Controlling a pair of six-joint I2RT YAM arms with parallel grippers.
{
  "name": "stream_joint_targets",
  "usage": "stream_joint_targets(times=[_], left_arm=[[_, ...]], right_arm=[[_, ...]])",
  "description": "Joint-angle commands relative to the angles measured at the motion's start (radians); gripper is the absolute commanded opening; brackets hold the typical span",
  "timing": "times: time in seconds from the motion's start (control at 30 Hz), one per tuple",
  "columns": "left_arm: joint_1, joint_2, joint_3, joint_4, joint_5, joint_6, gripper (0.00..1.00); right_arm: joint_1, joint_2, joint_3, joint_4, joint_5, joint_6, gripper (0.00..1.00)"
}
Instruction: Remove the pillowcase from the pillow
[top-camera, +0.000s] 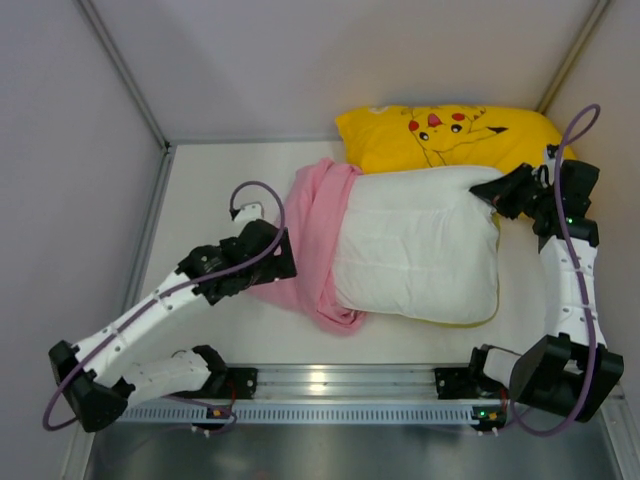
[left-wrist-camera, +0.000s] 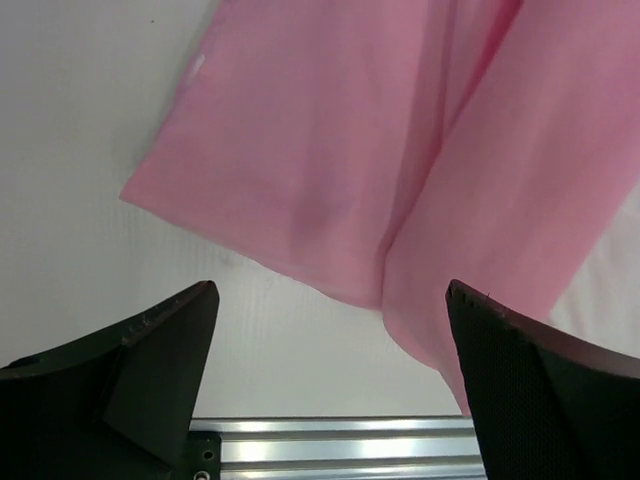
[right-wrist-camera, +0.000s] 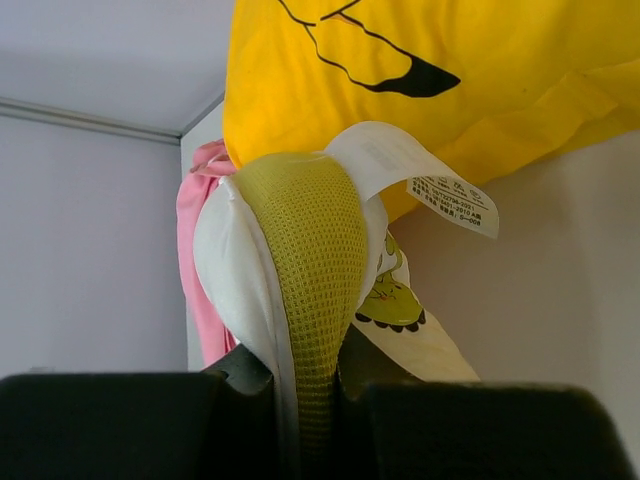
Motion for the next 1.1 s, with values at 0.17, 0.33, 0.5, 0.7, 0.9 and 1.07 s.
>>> stream_joint_targets(times=[0.17,0.33,0.5,0.7,0.9,1.07], left_arm=[[0.272,0.102,-0.125,0.236,0.218,0.037,0.99],[0.426,-0.053,-0.299,0.305,0.277,-0.042,0.99],[0.472,-0.063,-0.352,0.332,0.326,-0.111,0.99],[0.539,0.049,-0.354,0.333,0.387,-0.167,0.99],[0.598,0.100,-0.418,0.396,0.439,-0.210,0.99],[0.610,0.057,-0.483,0.439,0.357,-0.250,0.99]], right_arm=[[-0.033,-0.046,0.021,0.163,0.012,0.037,0.00],[-0.032,-0.047,0.015,0.177,0.000,0.042,0.00],[-0.032,-0.063,-0.003,0.194,-0.002,0.052,0.00],[-0.032,-0.071,-0.011,0.201,-0.008,0.055,0.00],[-0.032,-0.076,-0.011,0.201,-0.013,0.057,0.00],[-0.032,-0.077,-0.014,0.206,-0.013,0.060,0.00]])
